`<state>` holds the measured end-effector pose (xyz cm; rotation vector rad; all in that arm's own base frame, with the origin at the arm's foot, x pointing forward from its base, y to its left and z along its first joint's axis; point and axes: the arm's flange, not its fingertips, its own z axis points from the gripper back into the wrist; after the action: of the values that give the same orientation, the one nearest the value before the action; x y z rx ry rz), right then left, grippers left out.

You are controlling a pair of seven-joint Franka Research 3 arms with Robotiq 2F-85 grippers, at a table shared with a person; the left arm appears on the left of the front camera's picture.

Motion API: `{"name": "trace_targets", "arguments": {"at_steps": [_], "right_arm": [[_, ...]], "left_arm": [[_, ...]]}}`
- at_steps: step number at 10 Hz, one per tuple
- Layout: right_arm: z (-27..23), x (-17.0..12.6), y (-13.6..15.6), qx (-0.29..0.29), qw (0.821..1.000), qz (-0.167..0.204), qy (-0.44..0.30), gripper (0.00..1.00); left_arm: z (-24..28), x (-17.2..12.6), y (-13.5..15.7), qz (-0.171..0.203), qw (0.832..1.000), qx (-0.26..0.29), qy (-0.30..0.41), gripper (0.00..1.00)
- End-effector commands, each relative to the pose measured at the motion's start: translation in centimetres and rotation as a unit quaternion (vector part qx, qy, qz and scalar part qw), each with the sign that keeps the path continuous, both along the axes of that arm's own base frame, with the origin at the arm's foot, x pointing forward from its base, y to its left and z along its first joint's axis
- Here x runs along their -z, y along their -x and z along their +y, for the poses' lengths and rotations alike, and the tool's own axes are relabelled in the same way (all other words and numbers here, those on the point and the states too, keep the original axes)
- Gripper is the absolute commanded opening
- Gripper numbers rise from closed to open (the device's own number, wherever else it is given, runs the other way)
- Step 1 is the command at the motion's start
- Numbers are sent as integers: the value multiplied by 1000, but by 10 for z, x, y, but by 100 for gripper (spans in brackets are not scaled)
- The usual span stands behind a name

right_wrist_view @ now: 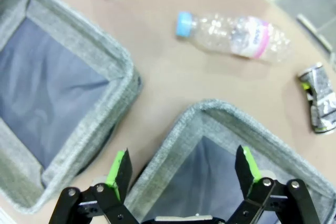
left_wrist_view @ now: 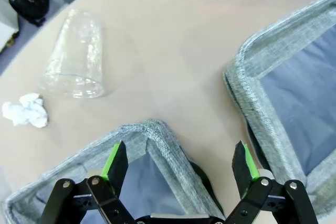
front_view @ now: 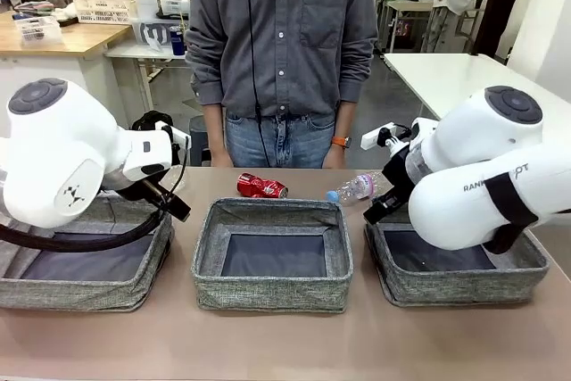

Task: Sort the waste into the appropriate baskets.
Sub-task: Pick up the waste item pointed out by the person.

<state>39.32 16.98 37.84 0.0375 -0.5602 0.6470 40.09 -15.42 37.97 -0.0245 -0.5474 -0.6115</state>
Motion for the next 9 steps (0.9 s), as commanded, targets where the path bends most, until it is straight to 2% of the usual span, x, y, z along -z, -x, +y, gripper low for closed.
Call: {"name": "trace_targets", "arguments": {"at_steps": [1,2,3,4,5,6,7,8,9], "right_arm": [[0,-78,24,-8,1000,7,-20,100],[3,-118,49,9,999,14,28,100],[9,-146,78,-21,999,-16,32,100],[13,-152,98,-19,998,-35,51,100],[15,-144,108,11,996,-57,73,100],[7,-142,80,-20,999,-21,31,100],[11,-161,103,-18,998,-40,48,100],[-3,-138,108,8,999,20,41,100],[-20,-135,124,-7,998,60,-33,100]], "left_arm": [[-8,-86,30,38,999,-8,13,100],[-24,-134,54,90,991,-101,-1,100],[-31,-156,76,12,996,-94,2,100],[-37,-162,90,-12,996,-91,-1,100],[-41,-151,88,-26,992,-118,-38,100],[-30,-154,82,12,997,-81,2,100],[-30,-154,82,12,997,-81,2,100],[-40,-174,102,-12,995,-98,-9,100],[-11,-179,110,50,988,-116,88,100]]}}
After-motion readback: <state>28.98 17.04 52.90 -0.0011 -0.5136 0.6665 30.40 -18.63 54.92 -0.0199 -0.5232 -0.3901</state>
